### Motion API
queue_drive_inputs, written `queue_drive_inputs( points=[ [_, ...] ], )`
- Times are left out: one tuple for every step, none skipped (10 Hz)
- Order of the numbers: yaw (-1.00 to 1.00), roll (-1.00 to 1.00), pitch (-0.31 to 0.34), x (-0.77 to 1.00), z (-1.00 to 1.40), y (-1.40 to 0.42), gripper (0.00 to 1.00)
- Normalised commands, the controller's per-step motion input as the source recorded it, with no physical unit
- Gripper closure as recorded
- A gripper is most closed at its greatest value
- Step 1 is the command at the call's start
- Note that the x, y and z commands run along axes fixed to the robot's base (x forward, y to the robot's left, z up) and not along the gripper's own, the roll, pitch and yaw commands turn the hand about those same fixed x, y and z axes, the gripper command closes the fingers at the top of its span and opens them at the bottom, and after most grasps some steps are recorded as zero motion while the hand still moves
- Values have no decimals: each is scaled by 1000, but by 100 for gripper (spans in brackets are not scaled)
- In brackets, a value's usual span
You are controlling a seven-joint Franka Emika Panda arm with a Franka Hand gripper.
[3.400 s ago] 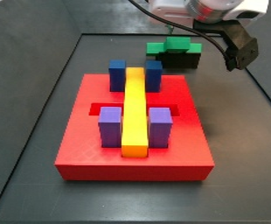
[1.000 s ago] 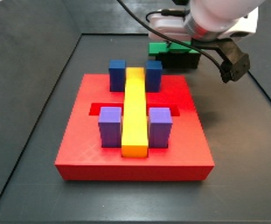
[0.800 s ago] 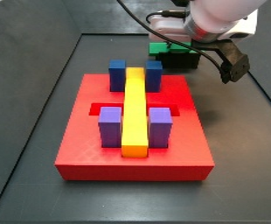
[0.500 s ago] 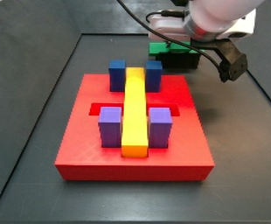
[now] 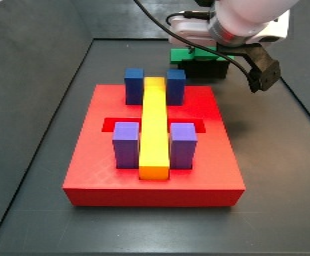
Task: Pick up the green object. Move up. Place the green object on the fixture. Regrasp the green object. Move to above the board. Insert the green object.
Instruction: Regrasp the green object.
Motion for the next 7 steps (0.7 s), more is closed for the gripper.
queue_drive_inputs(
  points=[
    [0, 54, -31, -11, -106, 66, 0],
    [0, 34, -23, -3, -74, 60, 0],
    [0, 3, -11, -37, -31, 0, 0],
    [0, 31, -20, -60, -43, 0, 0],
    [0, 89, -34, -71, -94, 0, 0],
    [0, 111, -34, -71, -114, 0, 0],
    [0, 60, 0, -26, 0, 0, 0]
  ],
)
